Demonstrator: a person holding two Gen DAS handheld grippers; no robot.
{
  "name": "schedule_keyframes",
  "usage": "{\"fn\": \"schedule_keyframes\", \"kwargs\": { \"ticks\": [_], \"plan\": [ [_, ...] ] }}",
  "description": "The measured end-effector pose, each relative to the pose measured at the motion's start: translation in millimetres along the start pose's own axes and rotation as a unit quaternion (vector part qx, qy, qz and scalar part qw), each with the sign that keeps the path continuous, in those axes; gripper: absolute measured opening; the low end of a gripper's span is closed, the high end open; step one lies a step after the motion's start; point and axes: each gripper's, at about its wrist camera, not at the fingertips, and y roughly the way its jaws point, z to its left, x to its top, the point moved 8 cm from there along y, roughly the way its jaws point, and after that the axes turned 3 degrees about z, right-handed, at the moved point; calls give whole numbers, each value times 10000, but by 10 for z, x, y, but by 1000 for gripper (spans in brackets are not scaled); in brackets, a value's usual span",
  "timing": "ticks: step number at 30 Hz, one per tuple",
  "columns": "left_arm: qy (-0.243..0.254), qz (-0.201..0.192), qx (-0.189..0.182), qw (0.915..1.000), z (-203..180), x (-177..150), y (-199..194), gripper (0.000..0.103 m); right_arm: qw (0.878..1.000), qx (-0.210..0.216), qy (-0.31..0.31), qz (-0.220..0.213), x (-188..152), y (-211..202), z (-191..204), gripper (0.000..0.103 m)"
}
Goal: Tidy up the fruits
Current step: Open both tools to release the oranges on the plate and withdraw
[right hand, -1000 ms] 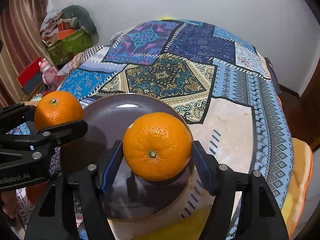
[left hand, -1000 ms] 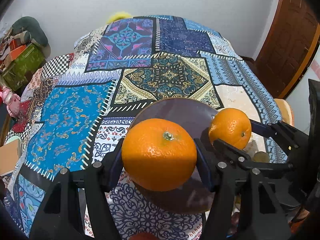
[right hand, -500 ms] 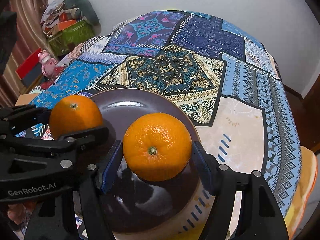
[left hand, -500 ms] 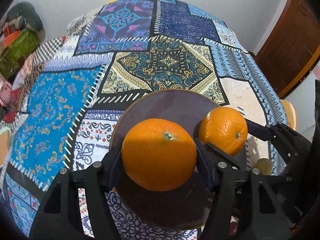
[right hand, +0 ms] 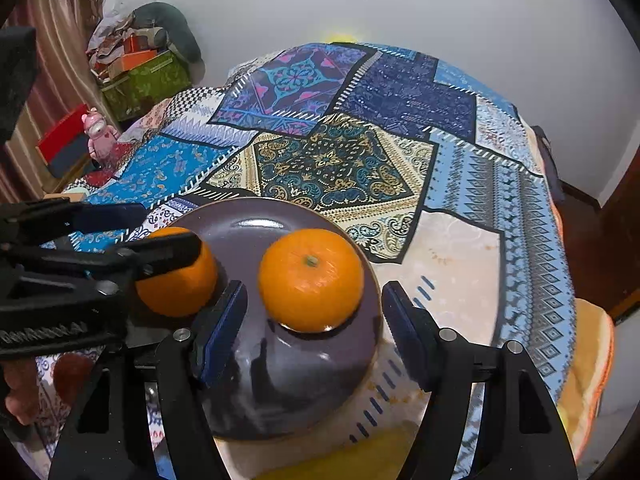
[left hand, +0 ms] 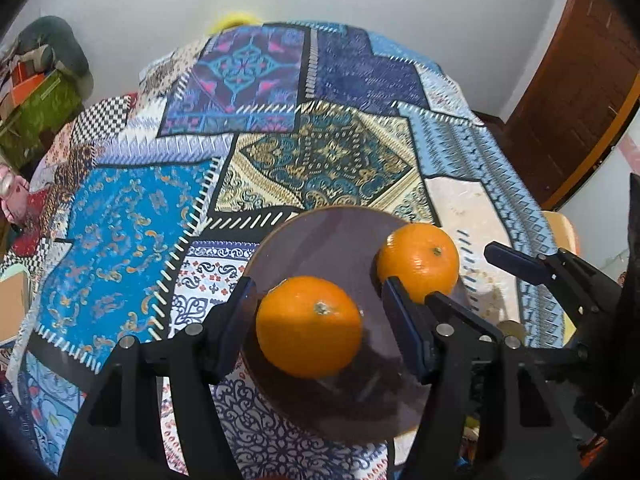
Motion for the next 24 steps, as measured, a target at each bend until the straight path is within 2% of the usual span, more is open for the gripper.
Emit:
{"fn": "schedule_keyframes", "kwargs": {
  "ticks": [6, 13, 24],
  "plan": [
    [162, -270, 164, 9994, -12, -69, -356, 65, 9998, -60, 22, -169, -64, -286, -31, 67],
    [347, -531, 285, 9976, -18, -293, -772, 65, 9988, -100, 139, -449, -191, -726, -79, 67],
    [432, -470, 339, 9974, 76, -880, -1091, 68, 9975, -245, 313, -592, -589, -1124, -147, 70]
  ]
}}
